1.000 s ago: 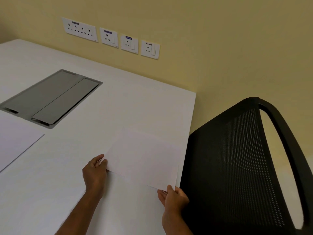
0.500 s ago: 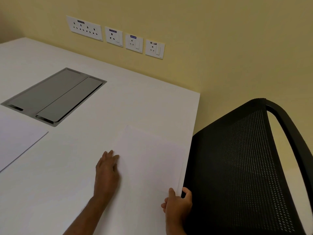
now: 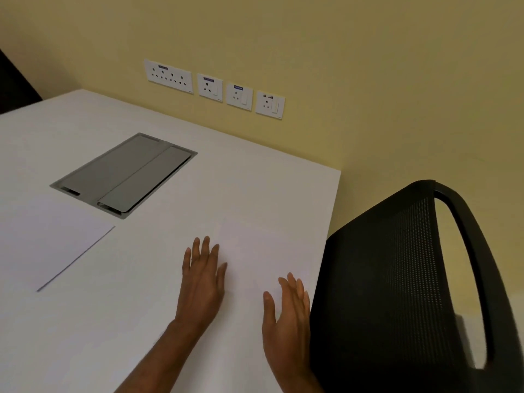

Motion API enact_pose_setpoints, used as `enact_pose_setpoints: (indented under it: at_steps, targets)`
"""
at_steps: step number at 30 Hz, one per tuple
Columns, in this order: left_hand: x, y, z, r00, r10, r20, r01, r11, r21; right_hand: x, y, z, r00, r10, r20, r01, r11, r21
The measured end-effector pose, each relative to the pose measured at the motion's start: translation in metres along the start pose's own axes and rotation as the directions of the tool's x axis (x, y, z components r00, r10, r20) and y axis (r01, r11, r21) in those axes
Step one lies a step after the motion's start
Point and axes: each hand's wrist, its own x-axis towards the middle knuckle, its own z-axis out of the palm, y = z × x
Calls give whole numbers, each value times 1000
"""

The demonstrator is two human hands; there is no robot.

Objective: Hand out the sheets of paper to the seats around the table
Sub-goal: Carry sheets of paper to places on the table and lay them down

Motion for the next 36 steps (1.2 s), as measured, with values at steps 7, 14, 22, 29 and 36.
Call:
enact_pose_setpoints:
  at_steps: [7,14,22,29,36]
  targets:
    - [-25,47,-69,990,79,-114,-77,997,17,-14,-47,-50,963,-265,48,268,957,-112]
    - [-80,104,-168,961,129,-246,-115,991,69,-49,-100,-132,909,-415,32,415,898,-145]
    - [-195,163,-271,933,85,-351,-40,990,135,-133,-140,-231,834,-552,6,550,831,-76]
    - [-276,180,-344,893,70,-445,9,985,172,-219,-178,-276,777,-629,-24,629,777,-4]
    - [-344,139,-419,874,69,-481,43,975,218,-300,-232,-279,725,-687,-38,688,726,5]
